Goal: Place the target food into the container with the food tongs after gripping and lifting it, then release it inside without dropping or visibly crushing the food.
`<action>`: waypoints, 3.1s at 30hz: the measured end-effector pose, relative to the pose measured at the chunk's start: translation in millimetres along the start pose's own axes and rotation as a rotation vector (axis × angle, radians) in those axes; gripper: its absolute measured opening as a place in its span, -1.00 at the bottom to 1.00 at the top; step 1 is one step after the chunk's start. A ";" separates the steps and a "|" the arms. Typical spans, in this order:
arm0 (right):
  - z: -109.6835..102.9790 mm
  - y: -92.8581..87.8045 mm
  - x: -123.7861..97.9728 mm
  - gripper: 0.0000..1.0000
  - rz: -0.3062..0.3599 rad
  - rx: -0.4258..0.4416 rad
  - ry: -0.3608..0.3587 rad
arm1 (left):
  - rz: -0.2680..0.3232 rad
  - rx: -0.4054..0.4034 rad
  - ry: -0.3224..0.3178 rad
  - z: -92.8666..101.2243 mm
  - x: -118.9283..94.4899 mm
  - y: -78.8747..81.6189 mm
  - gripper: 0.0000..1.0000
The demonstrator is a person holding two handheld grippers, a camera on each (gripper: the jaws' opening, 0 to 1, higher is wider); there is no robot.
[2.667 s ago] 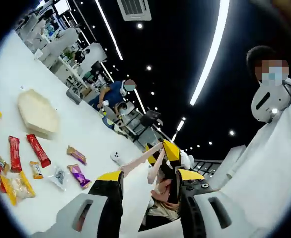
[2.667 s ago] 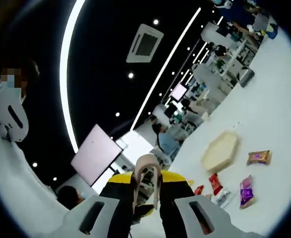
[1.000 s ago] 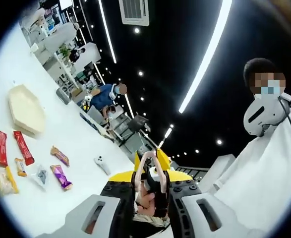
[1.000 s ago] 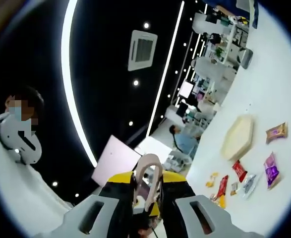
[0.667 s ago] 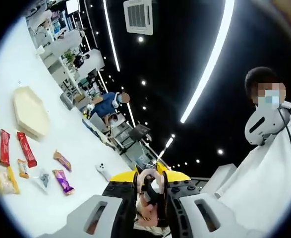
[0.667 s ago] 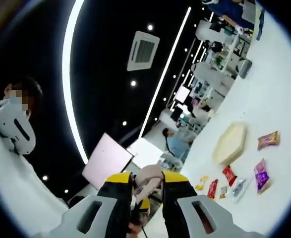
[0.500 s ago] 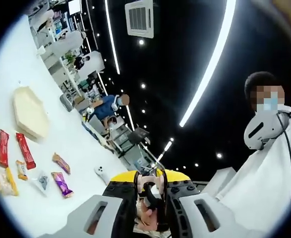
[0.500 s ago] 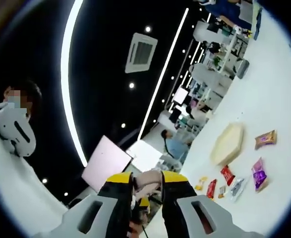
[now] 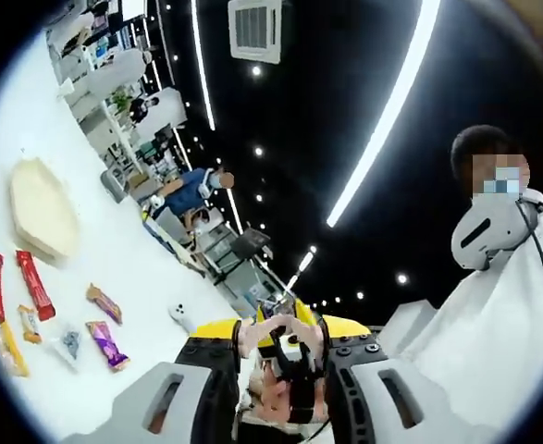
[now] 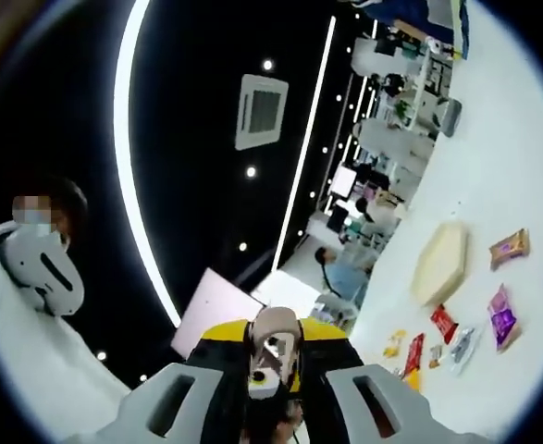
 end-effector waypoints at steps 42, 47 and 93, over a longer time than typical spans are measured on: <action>-25.3 -56.6 7.7 -0.56 -0.323 -0.366 0.053 | -0.773 0.388 -0.456 42.0 10.7 -40.1 -0.57; -24.1 -50.6 5.5 -0.53 -0.302 -0.377 0.031 | -0.678 0.422 -0.435 39.2 12.4 -34.8 -0.43; -27.6 -73.2 2.7 -0.24 -0.458 -0.396 0.021 | -0.883 0.334 -0.512 52.0 4.5 -47.1 -0.65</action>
Point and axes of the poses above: the point that each gripper's makers call its tool centre point, and the gripper's own axes: x roughly forward along the fingers, z roughly to its right, y roughly out of its top, the point moved 1 cm from there along -x, roughly backward along the fingers, and after that the axes turned 14 degrees about x, right-handed, at the moved point
